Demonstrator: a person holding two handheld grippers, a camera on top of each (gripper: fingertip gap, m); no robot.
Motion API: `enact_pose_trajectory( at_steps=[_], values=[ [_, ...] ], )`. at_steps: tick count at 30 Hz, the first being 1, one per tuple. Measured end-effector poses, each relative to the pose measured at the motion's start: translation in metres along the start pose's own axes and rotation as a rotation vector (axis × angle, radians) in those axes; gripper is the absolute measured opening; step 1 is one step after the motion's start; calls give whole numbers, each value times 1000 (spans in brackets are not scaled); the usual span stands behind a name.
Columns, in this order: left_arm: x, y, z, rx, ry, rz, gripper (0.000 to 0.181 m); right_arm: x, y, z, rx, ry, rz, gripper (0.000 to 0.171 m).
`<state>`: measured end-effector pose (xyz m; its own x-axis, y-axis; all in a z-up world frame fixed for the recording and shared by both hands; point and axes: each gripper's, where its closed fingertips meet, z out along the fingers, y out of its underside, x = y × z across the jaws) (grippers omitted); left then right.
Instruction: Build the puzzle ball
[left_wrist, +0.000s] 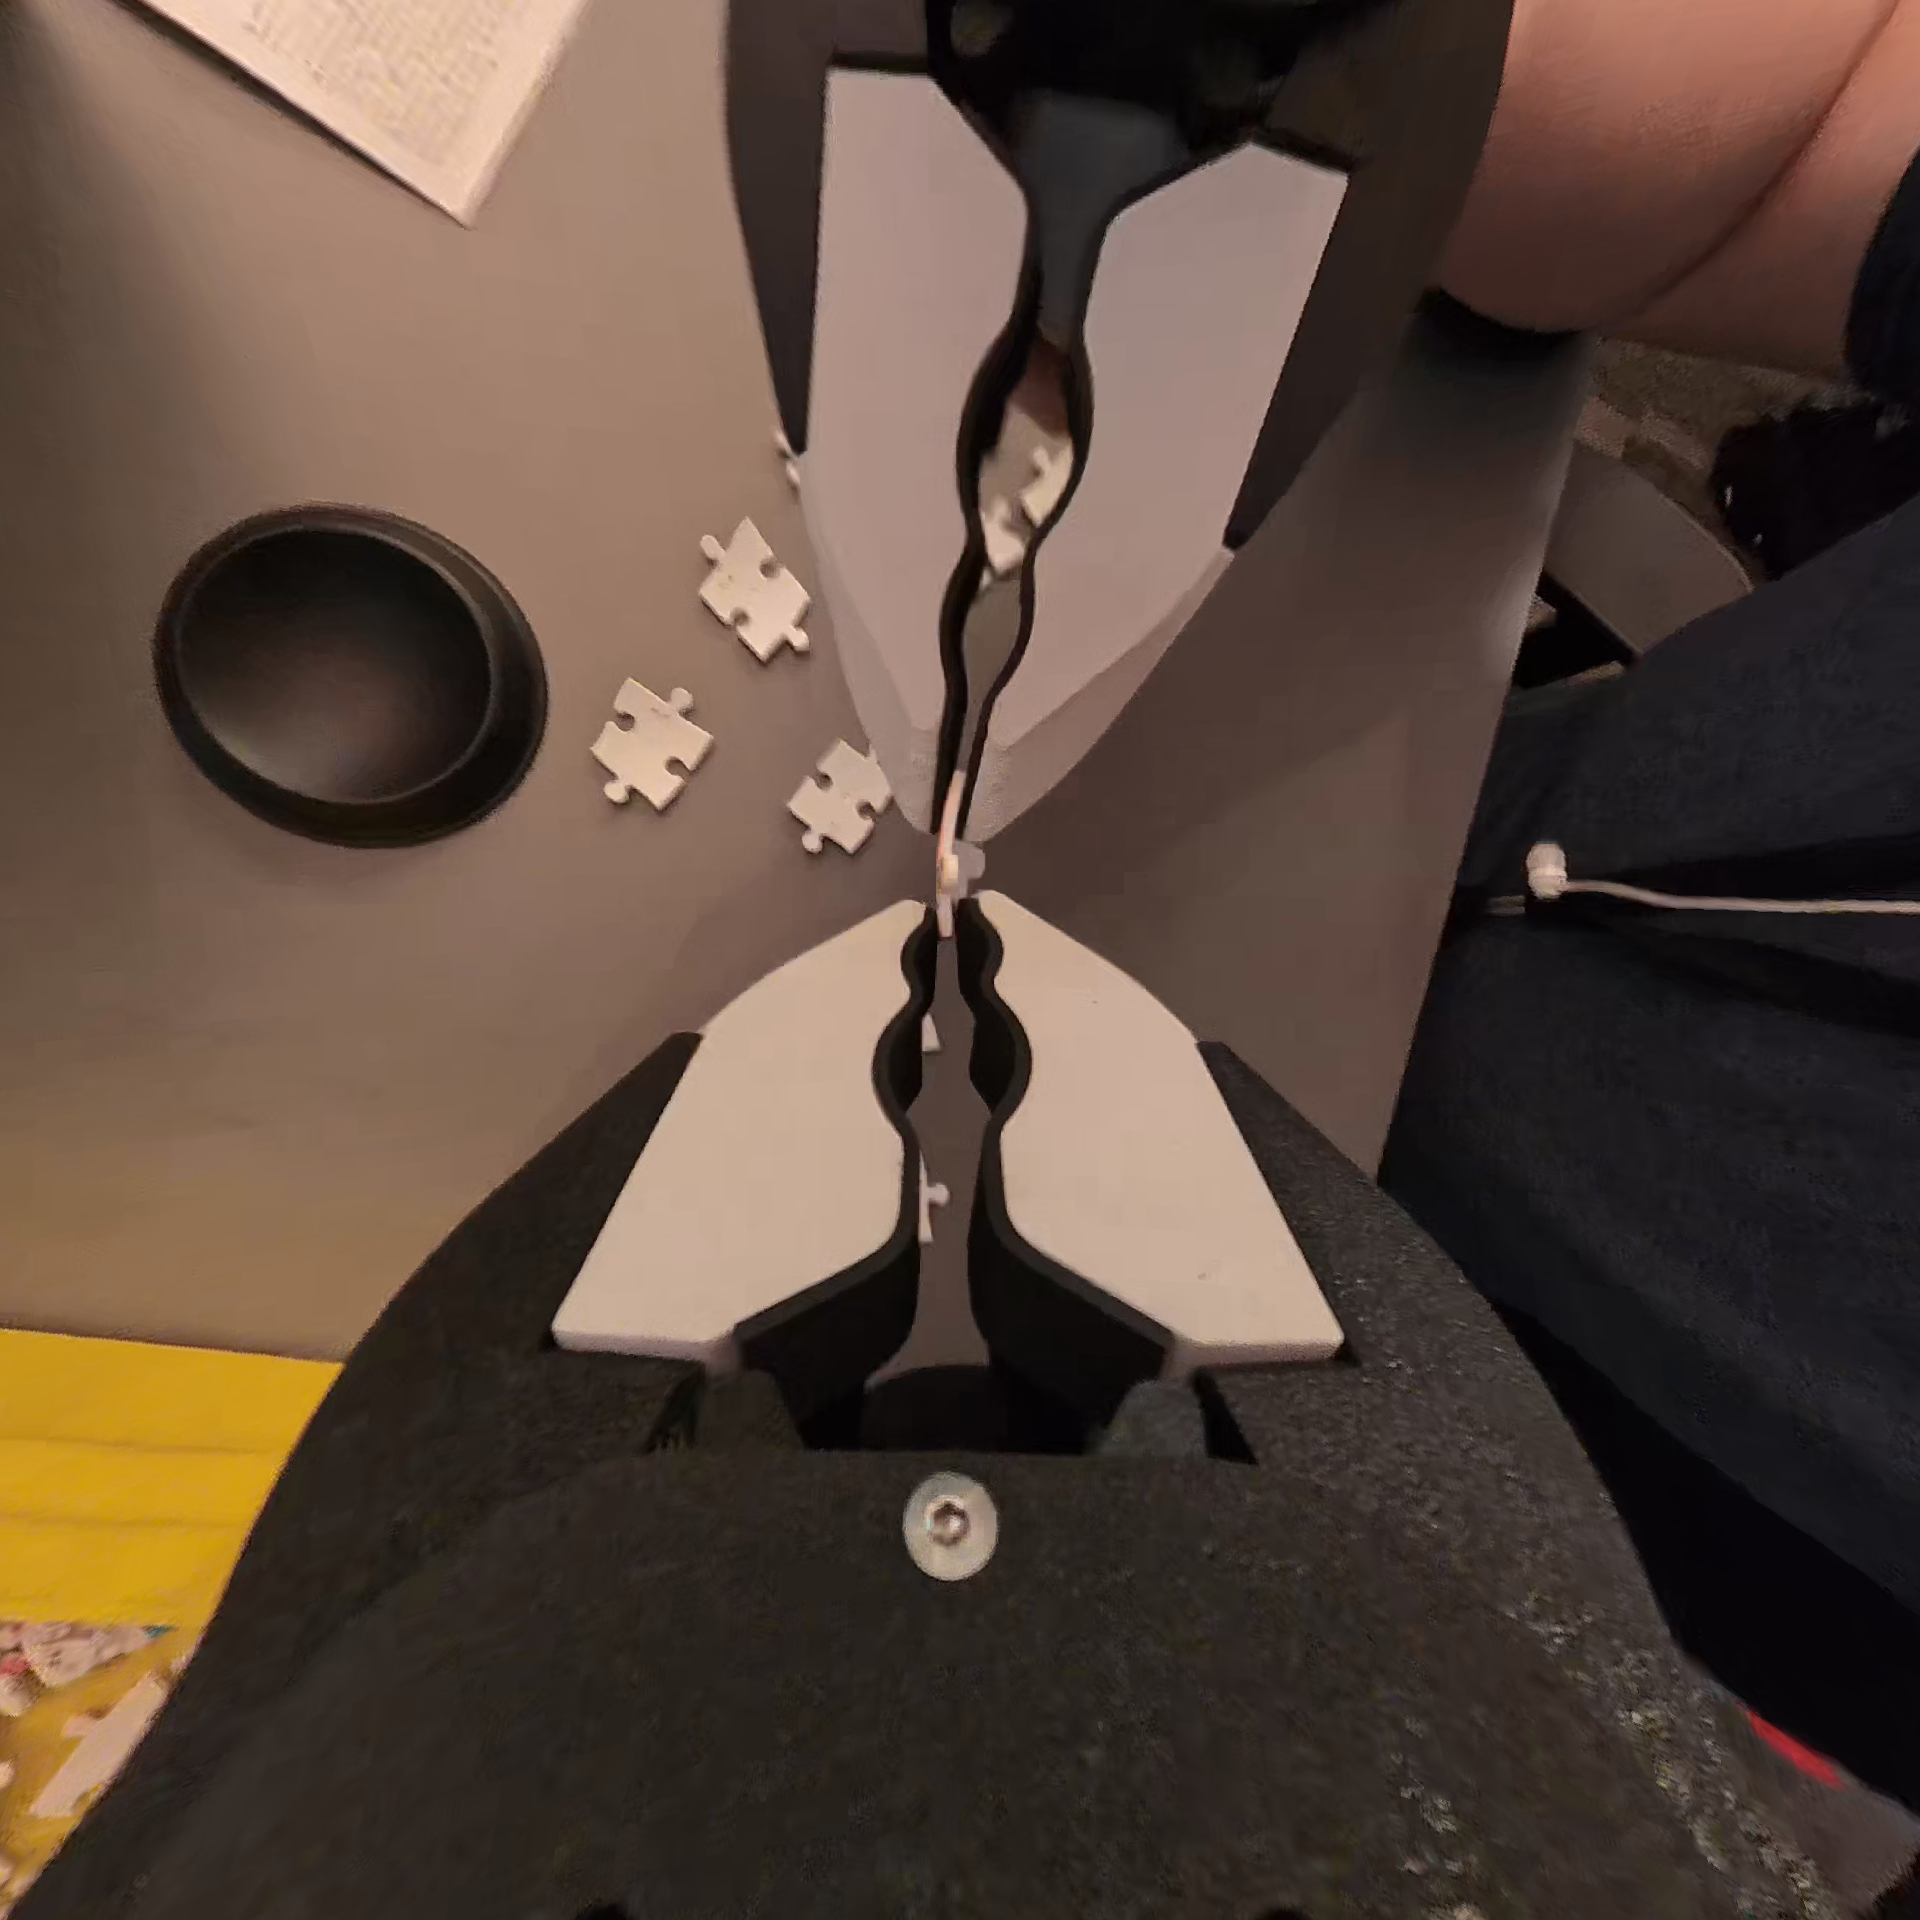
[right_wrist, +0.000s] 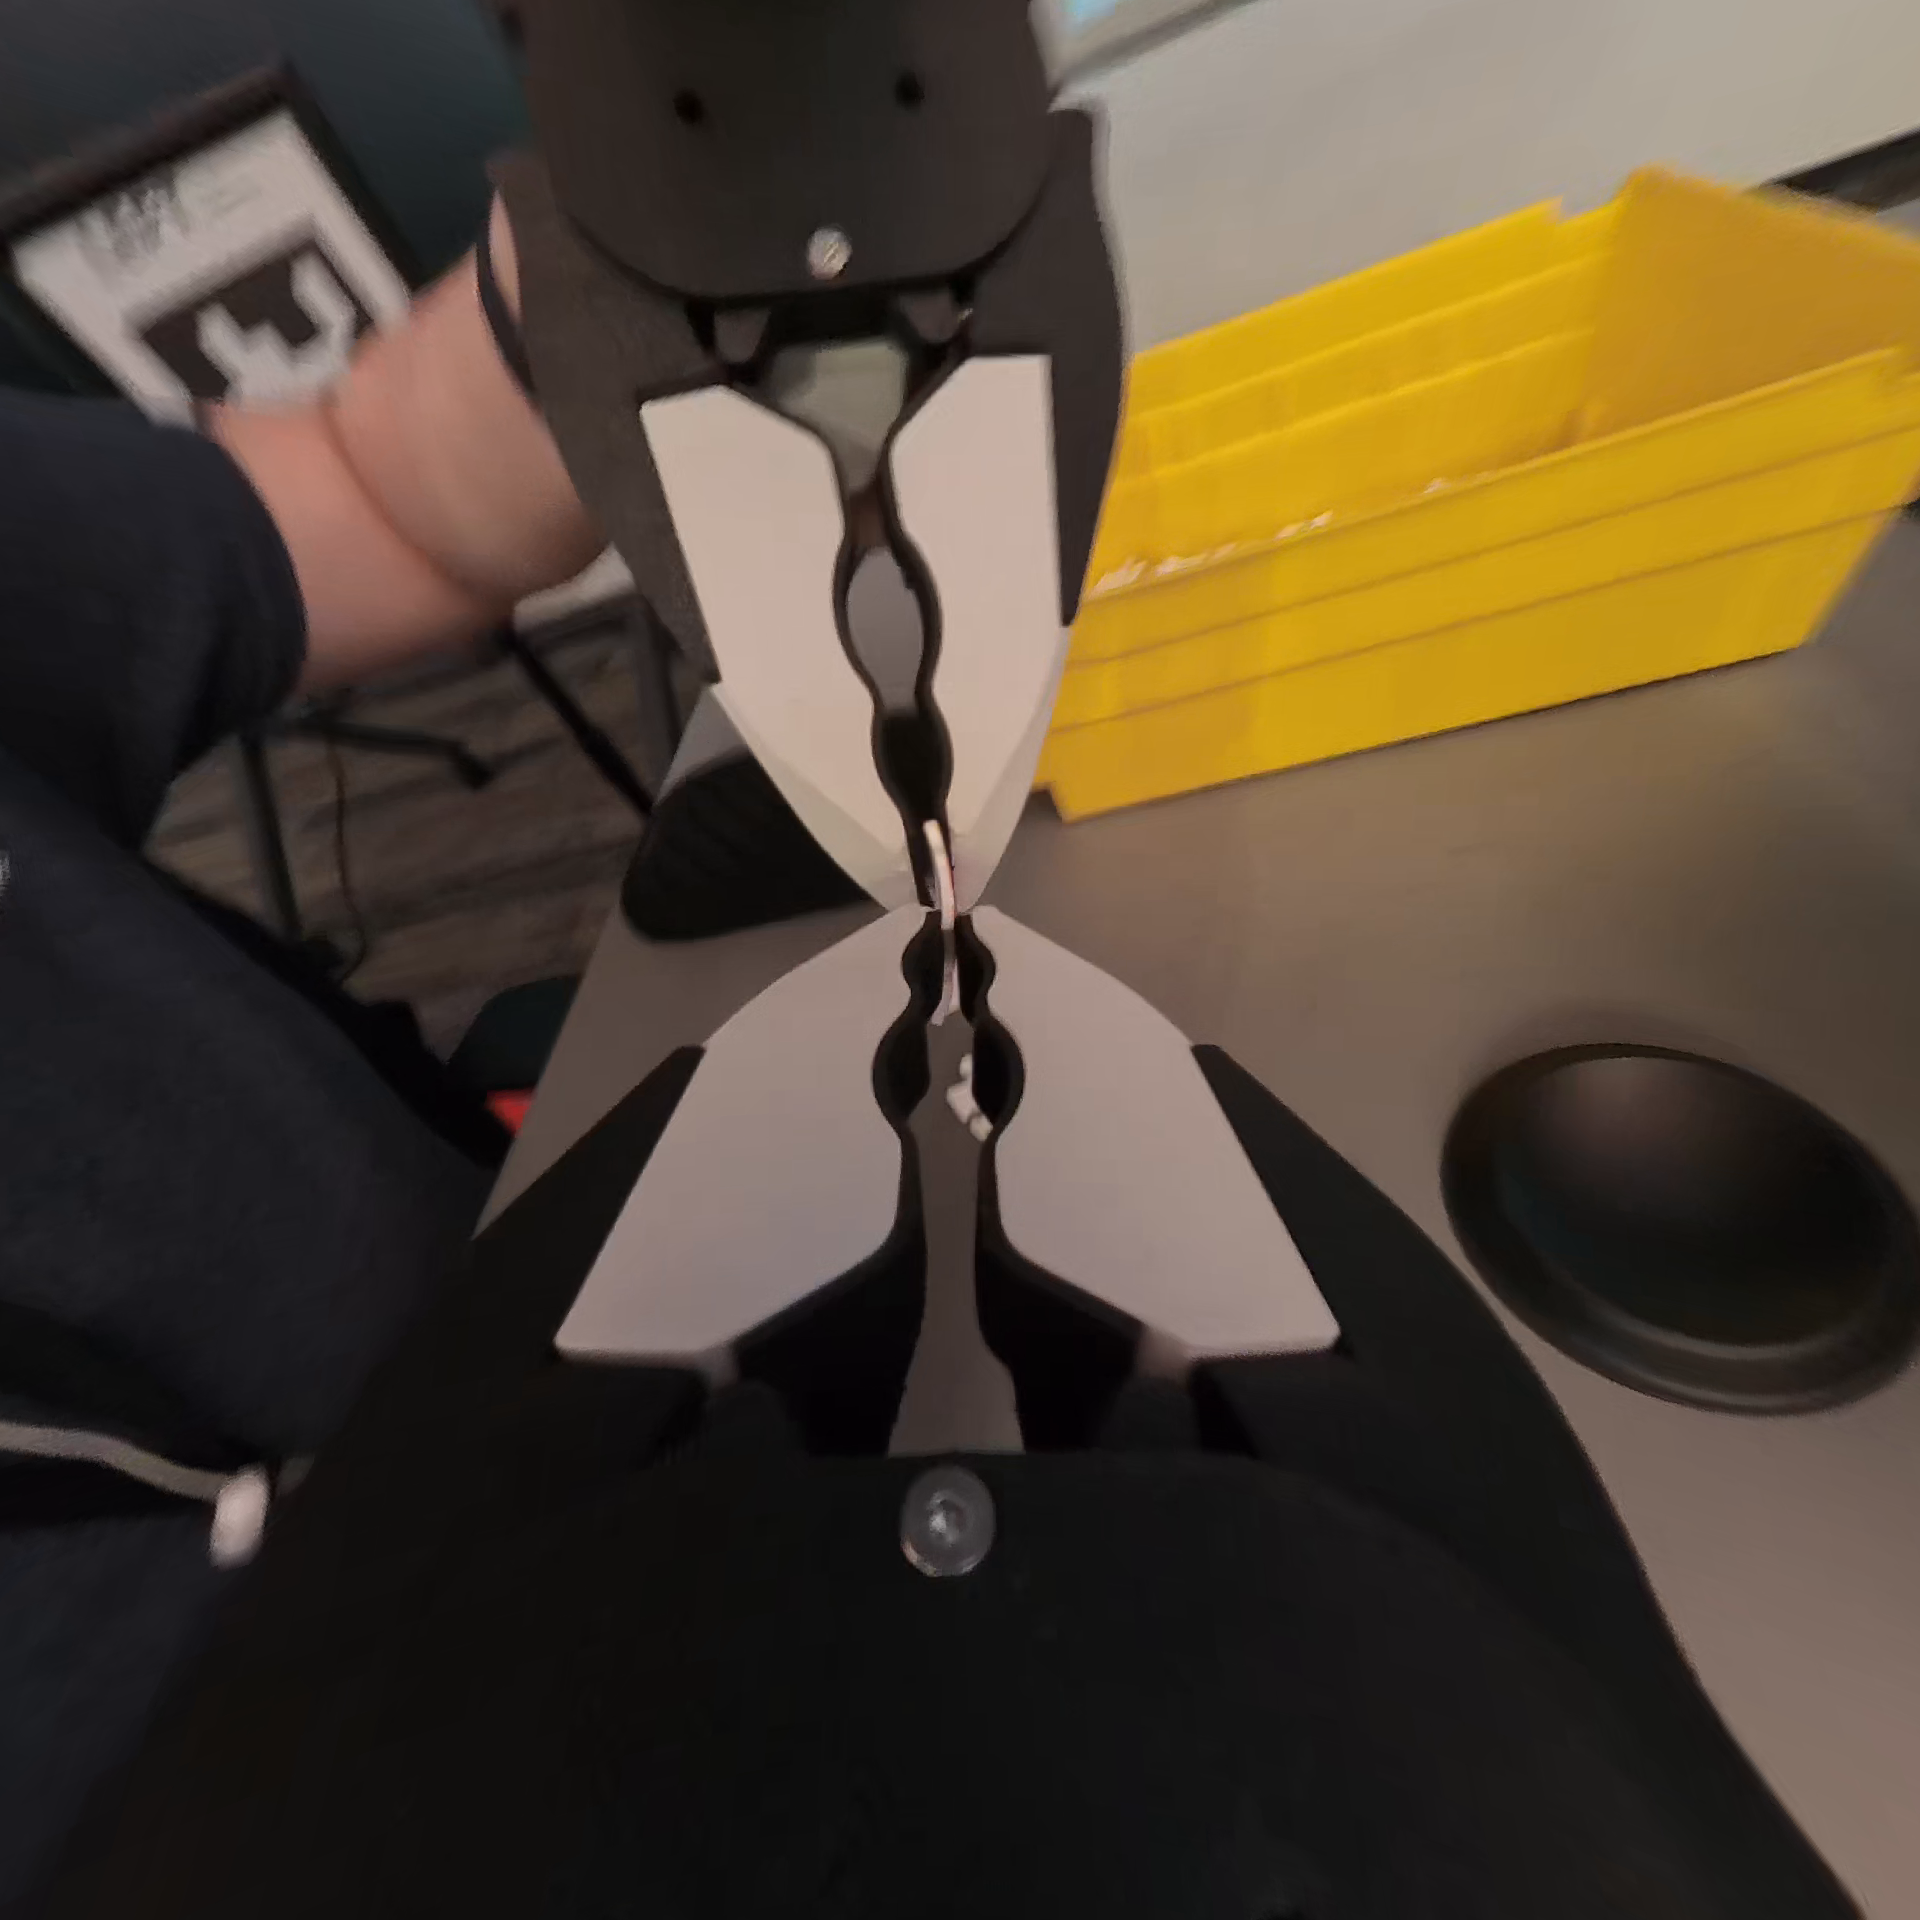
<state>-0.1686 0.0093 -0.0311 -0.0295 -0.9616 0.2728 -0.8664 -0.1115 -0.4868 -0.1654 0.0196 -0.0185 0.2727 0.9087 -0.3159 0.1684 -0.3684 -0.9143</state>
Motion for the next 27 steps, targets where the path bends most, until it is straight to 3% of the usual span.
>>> enact_pose_trajectory(
  at_steps=[4,7,10,15,19,22,27],
  values=[
    [-18,-25,-21,292,-83,-80,26,18,-32,-21,298,36,189,3],
    [-19,-45,-32,566,-89,-140,25,28,-47,-40,515,-3,328,3],
    [-13,-60,-31,712,-68,-165,18,30,-51,-46,598,-21,358,2],
    [-18,-67,-22,718,-55,-204,4,28,-52,-49,598,22,263,3],
    [-15,-65,-23,709,58,-265,4,23,-53,-48,584,20,193,3],
    [-16,-62,-27,717,70,-274,14,17,-55,-46,587,16,154,3],
    [-9,-57,-27,708,101,-242,2,14,-49,-37,554,-14,162,3]
  ],
)
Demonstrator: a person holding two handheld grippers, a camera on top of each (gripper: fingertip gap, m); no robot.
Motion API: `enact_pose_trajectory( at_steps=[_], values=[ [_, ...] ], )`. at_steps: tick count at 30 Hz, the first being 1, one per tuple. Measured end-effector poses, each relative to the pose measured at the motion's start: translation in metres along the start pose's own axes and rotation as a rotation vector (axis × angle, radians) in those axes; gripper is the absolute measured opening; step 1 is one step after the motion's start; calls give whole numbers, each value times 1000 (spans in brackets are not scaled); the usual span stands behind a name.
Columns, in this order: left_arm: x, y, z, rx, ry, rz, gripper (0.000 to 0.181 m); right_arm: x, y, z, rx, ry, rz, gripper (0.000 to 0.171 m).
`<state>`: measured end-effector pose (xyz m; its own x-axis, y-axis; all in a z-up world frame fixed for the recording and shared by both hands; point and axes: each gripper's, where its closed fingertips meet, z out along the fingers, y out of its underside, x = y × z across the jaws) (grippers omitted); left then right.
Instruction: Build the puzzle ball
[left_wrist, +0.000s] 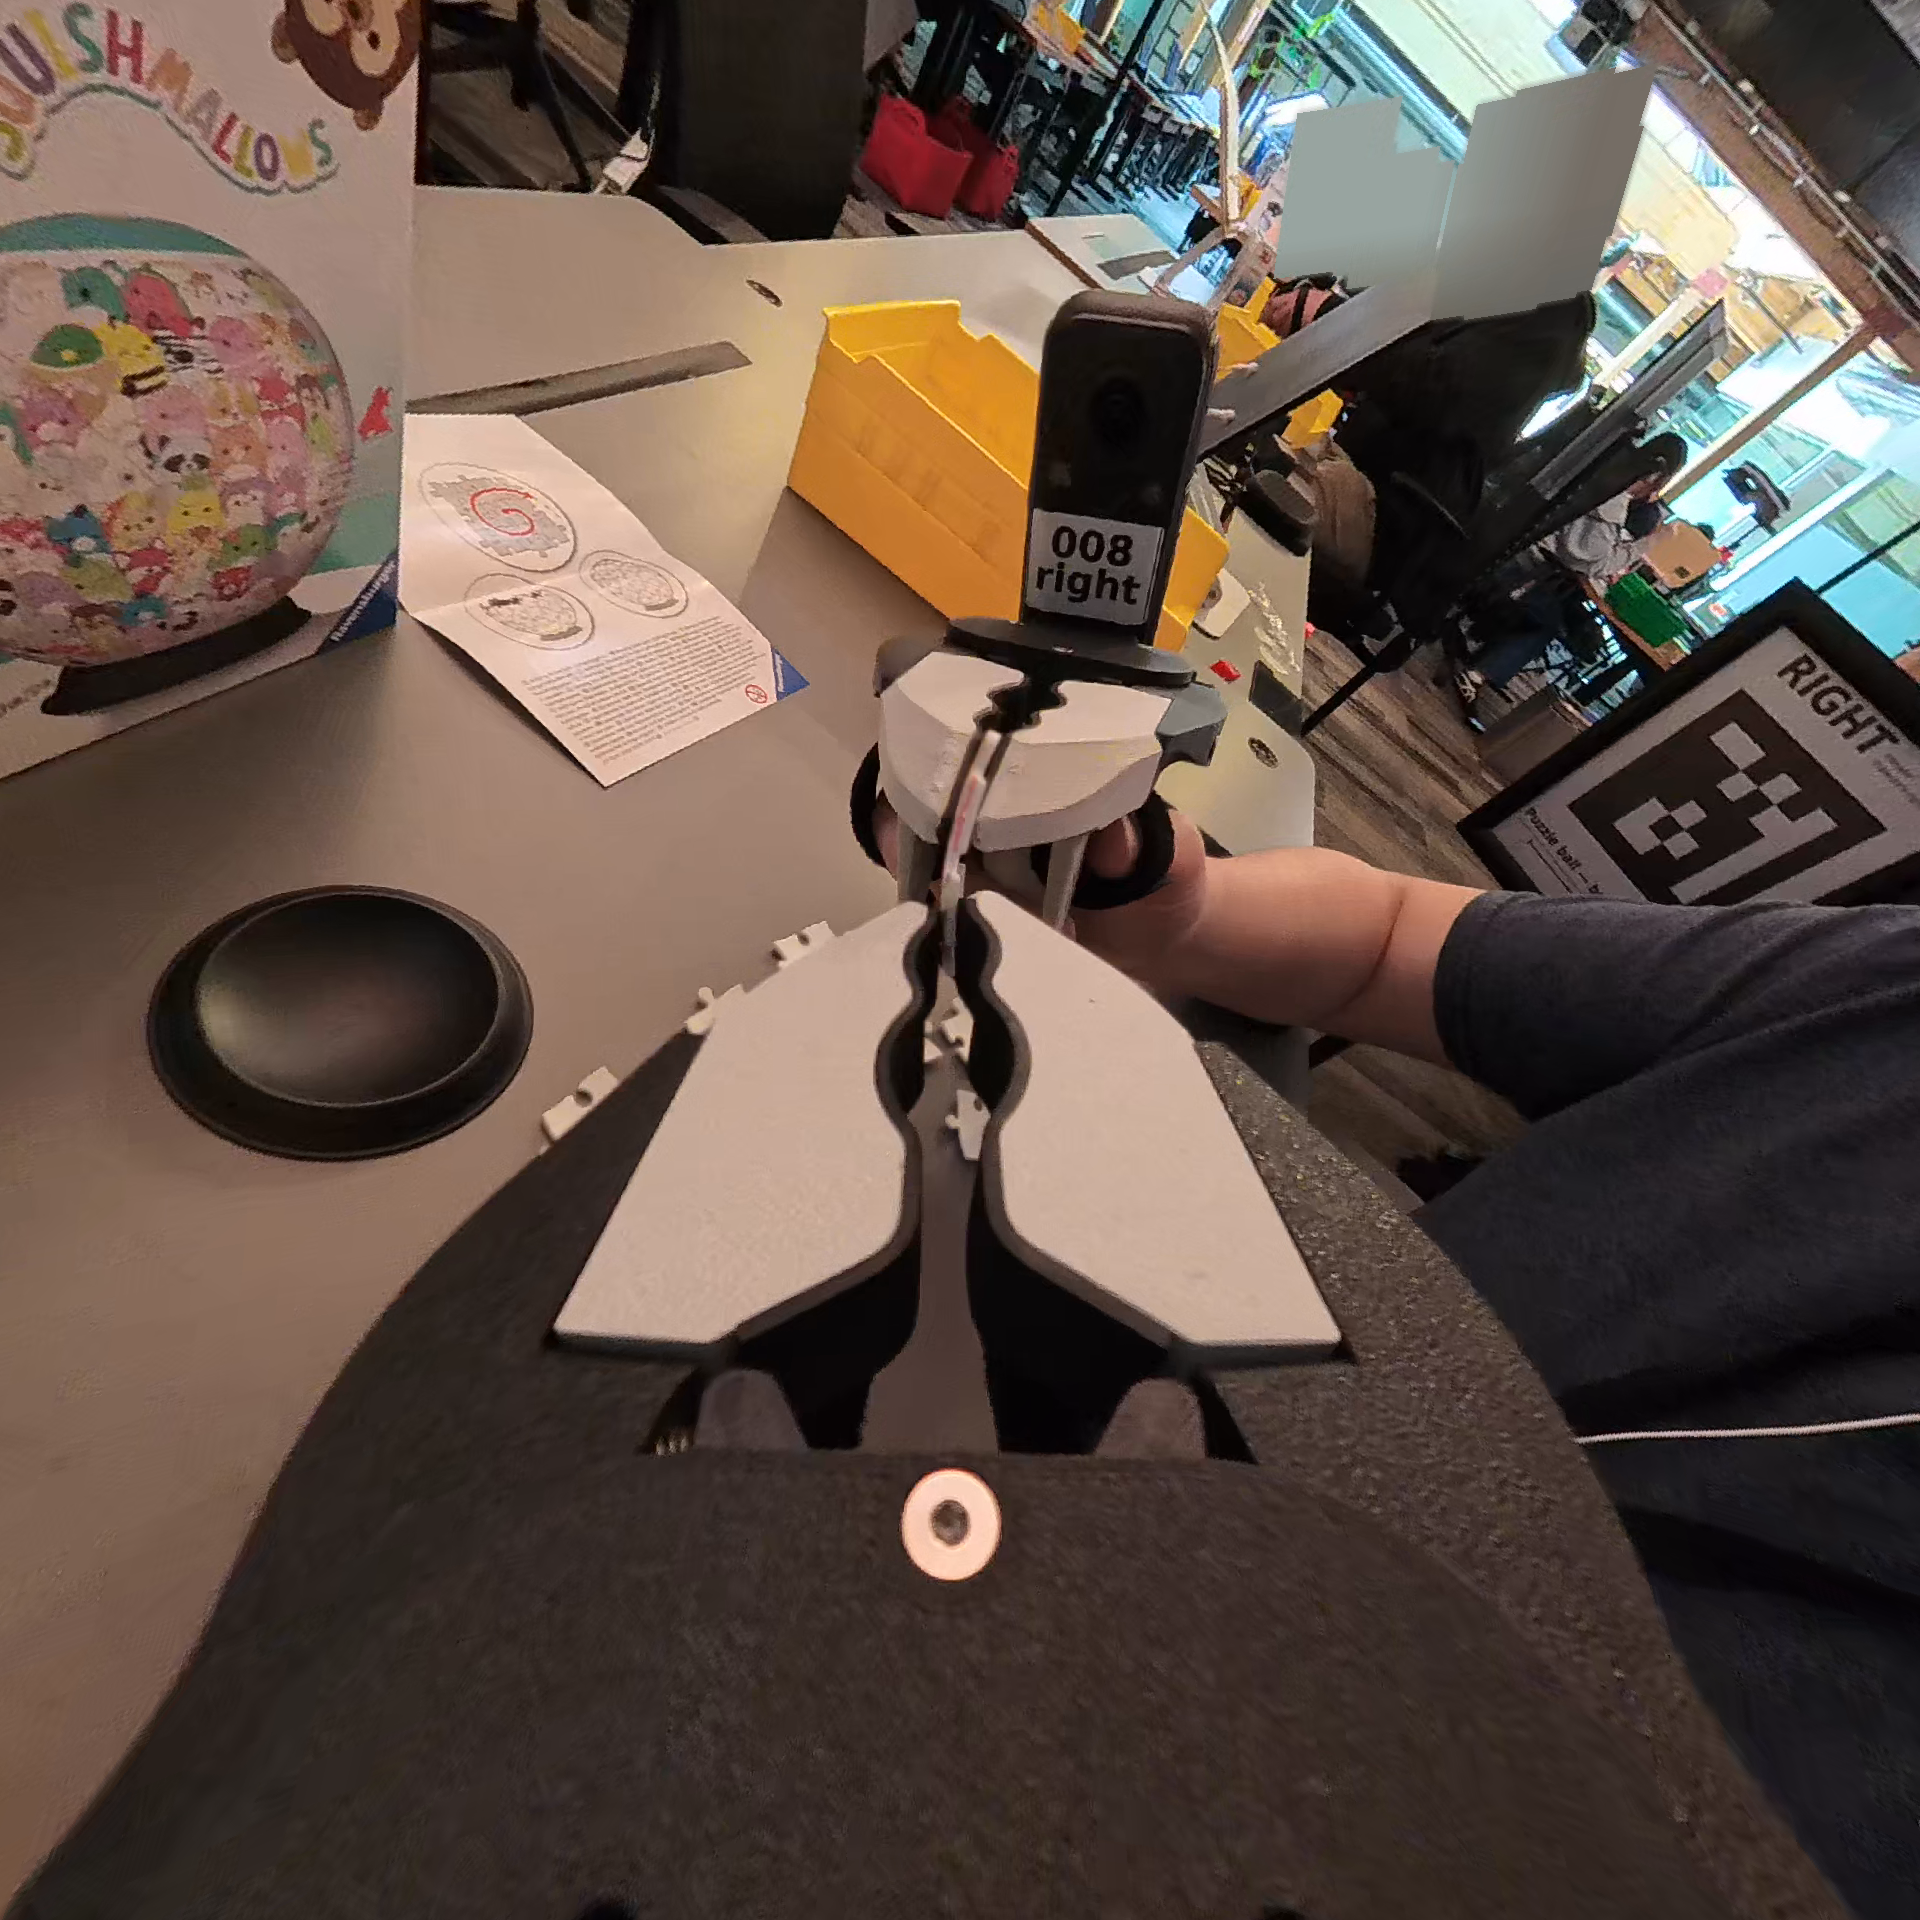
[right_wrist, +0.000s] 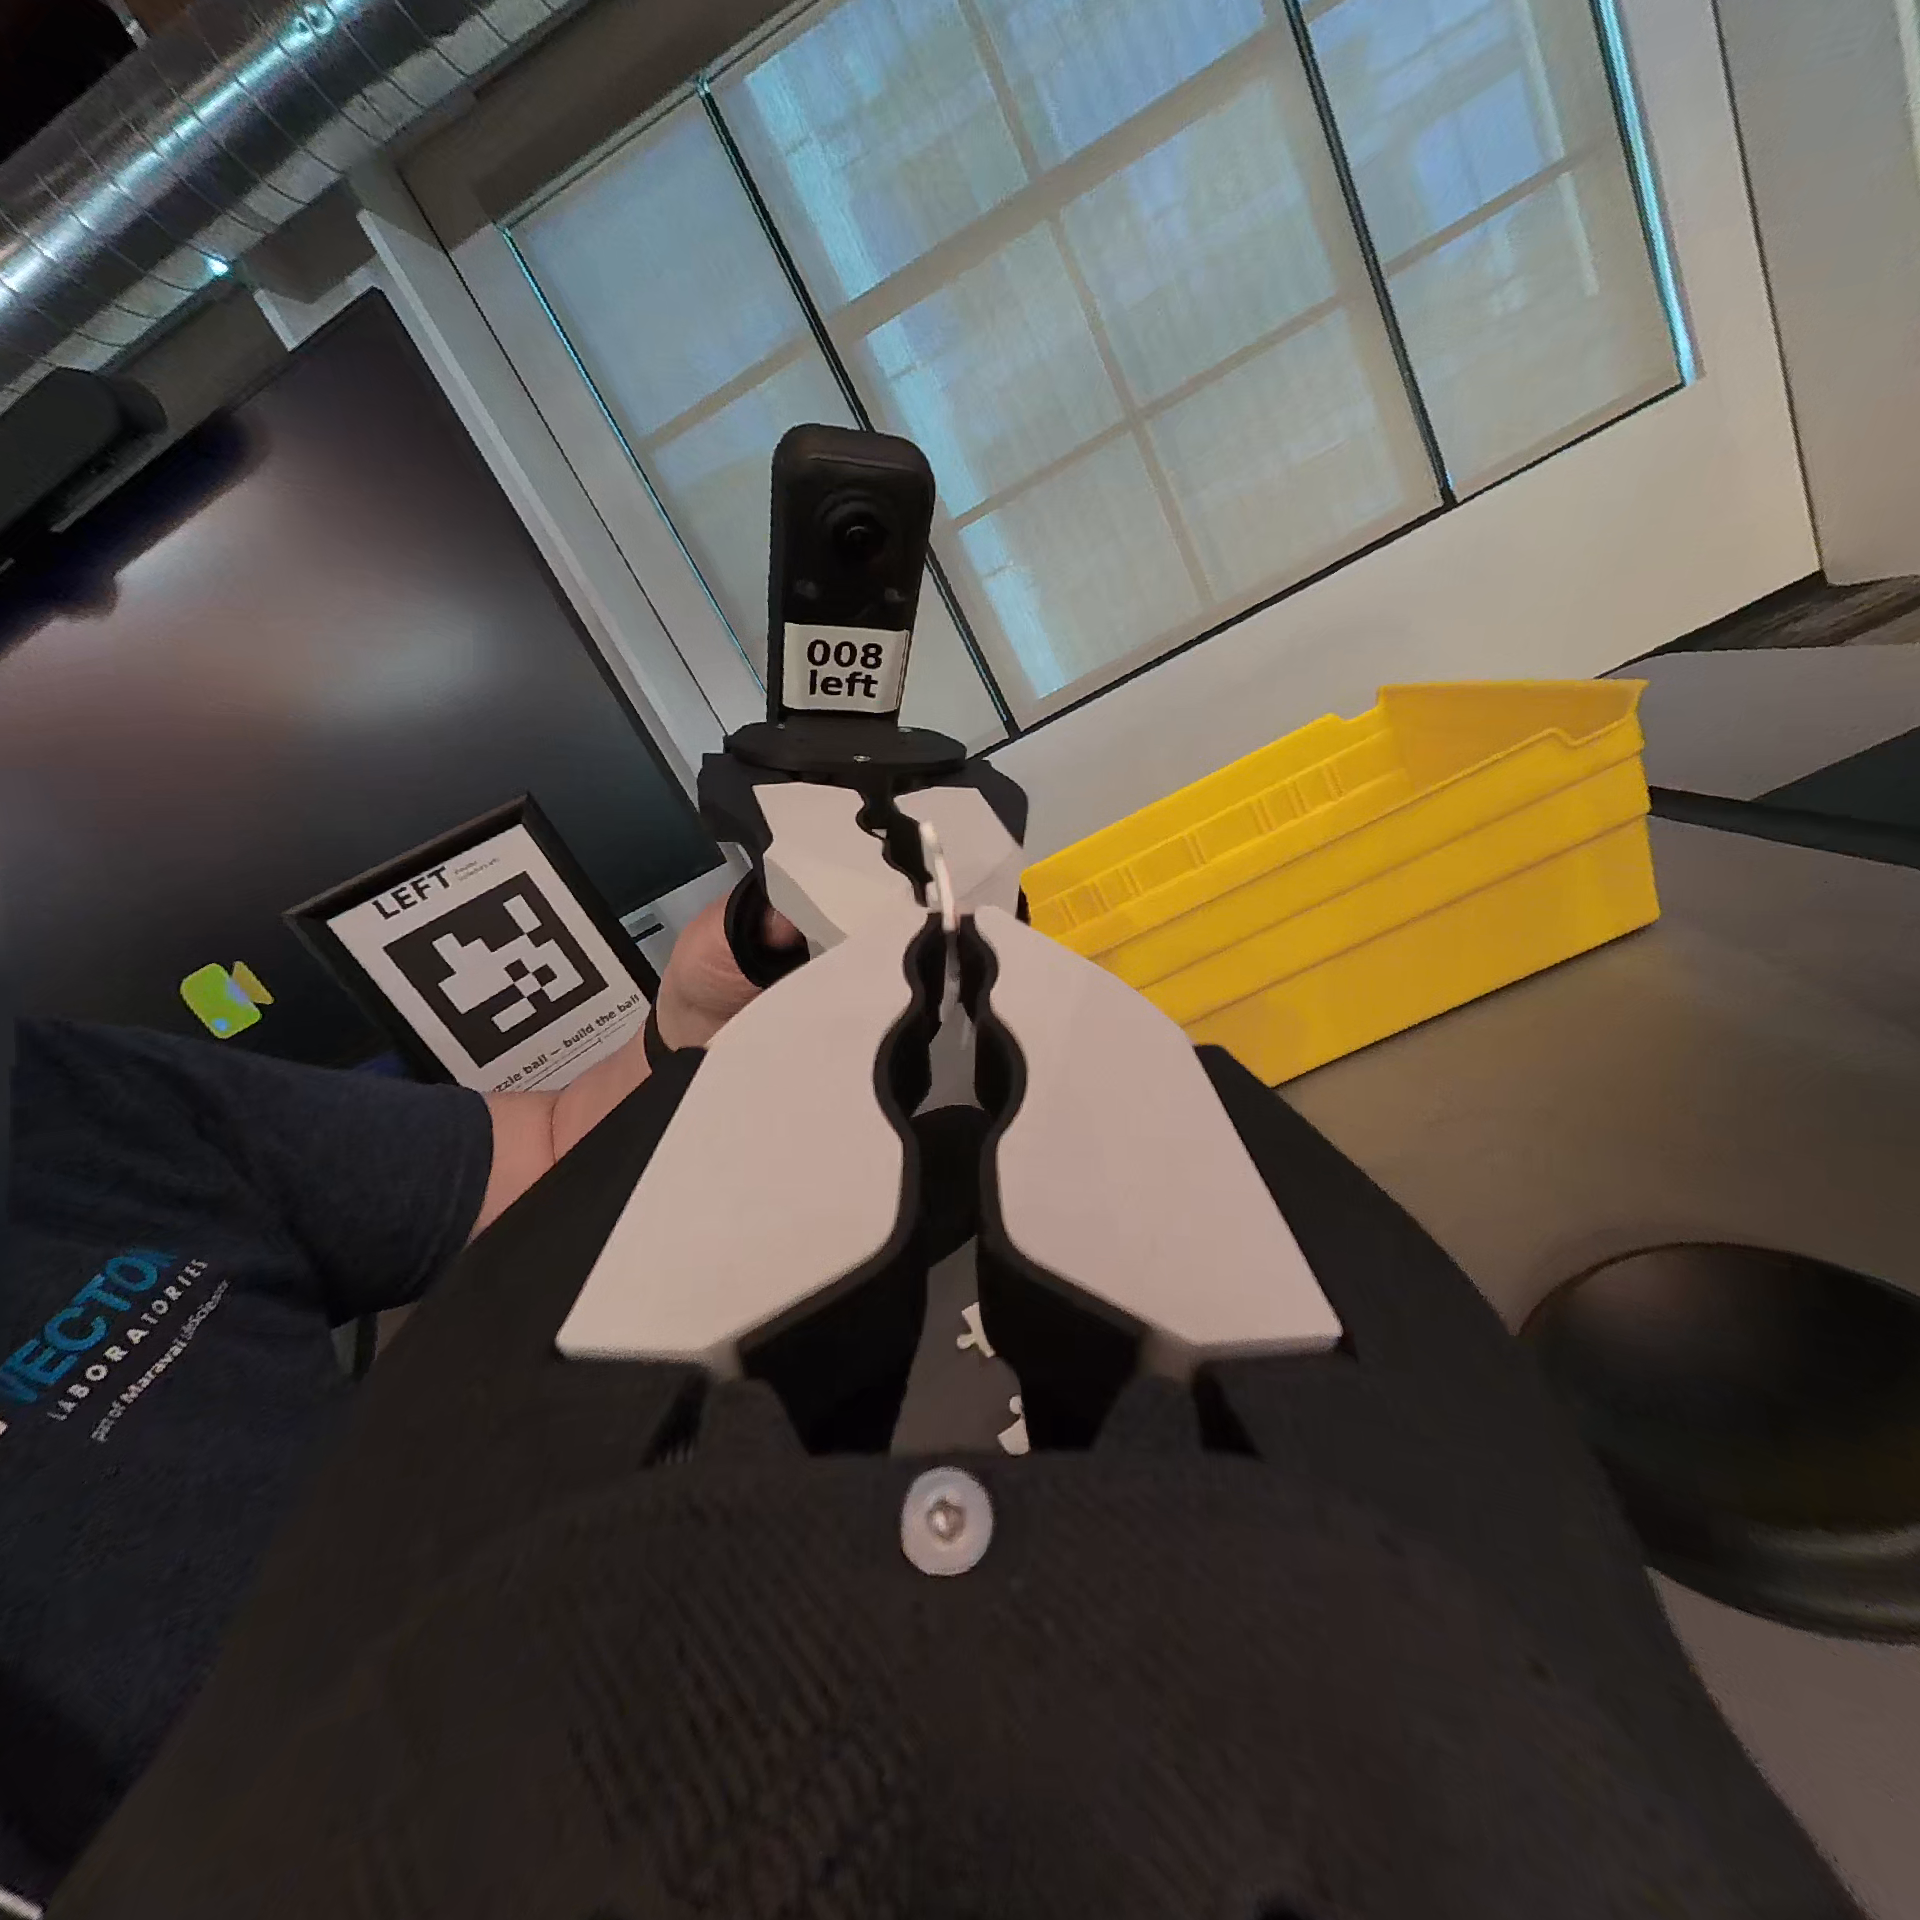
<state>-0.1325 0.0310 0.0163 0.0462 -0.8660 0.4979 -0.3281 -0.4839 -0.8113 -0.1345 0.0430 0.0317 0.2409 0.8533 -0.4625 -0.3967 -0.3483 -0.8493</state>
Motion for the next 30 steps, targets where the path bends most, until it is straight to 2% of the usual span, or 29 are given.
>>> enact_pose_trajectory(
  at_steps=[2,4,5,7,10,11,13,17,19,21,25,30],
  values=[
    [-1,3,-4,-6,-3,-6,2,-2,2,1,-14,-6,-9,6],
    [-4,6,-19,-27,-30,-14,2,-3,-2,-1,-11,14,-44,23],
    [-9,6,-34,-35,-71,-7,2,-4,-6,-4,-16,23,-71,23],
    [-34,3,-81,-62,-247,32,2,-2,-13,-13,-36,57,-134,22],
    [-108,-3,-179,-221,-682,56,2,8,-22,-23,-60,115,-196,21],
    [-130,-1,-205,-300,-770,4,2,12,-24,-25,-61,127,-199,21],
    [-163,9,-233,-441,-828,-142,2,19,-24,-25,-82,143,-202,21],
    [-214,42,-233,-617,-777,-315,2,33,-10,-29,-173,184,-225,21],
    [-239,56,-233,-701,-796,-317,2,40,-4,-33,-213,208,-233,21],
    [-260,60,-231,-718,-797,-335,2,46,0,-37,-236,225,-236,21],
    [-272,62,-208,-682,-641,-469,2,57,0,-44,-261,247,-244,22],
    [-278,71,-198,-752,-552,-522,2,63,-4,-51,-265,268,-264,21]
  ],
)
